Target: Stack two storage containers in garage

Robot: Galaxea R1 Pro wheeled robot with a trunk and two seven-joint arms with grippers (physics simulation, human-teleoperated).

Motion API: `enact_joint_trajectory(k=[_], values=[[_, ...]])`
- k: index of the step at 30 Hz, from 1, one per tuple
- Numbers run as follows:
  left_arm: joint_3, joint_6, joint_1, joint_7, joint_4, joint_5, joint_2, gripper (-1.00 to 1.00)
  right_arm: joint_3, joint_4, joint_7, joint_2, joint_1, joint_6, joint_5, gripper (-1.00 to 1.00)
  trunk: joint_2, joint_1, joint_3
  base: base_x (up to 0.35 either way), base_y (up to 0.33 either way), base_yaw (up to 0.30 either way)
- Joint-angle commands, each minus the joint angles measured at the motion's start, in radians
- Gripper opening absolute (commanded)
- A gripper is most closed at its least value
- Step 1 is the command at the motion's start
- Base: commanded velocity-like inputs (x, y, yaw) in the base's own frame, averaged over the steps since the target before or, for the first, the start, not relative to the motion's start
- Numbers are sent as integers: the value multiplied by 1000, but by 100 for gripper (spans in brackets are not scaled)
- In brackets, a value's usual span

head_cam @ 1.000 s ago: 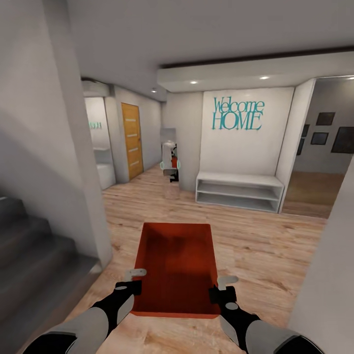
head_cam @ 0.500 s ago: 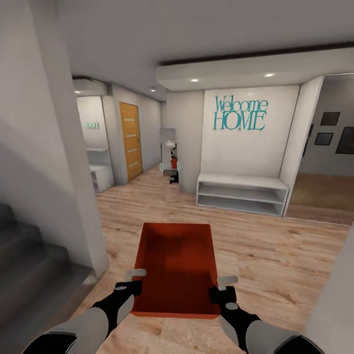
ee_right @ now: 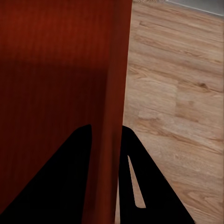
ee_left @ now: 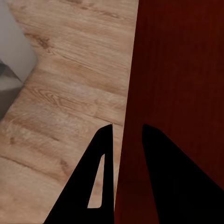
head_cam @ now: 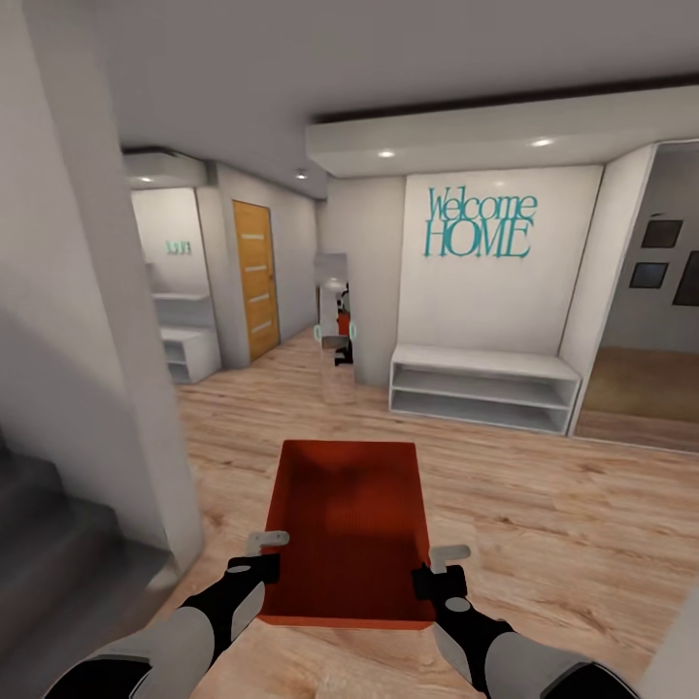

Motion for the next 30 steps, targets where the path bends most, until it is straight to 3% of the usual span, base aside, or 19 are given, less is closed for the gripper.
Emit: enact_joint_trajectory(k=[1, 30], values=[[-2, 3, 0, 13, -2, -6, 2, -100, -85, -3, 2, 1, -2, 0, 10, -100, -2, 1, -2, 322, 0, 0], [-3, 4, 0, 13, 0, -6, 1, -100, -85, -4, 1, 1, -2, 0, 11, -100, -2, 1, -2, 322, 0, 0]])
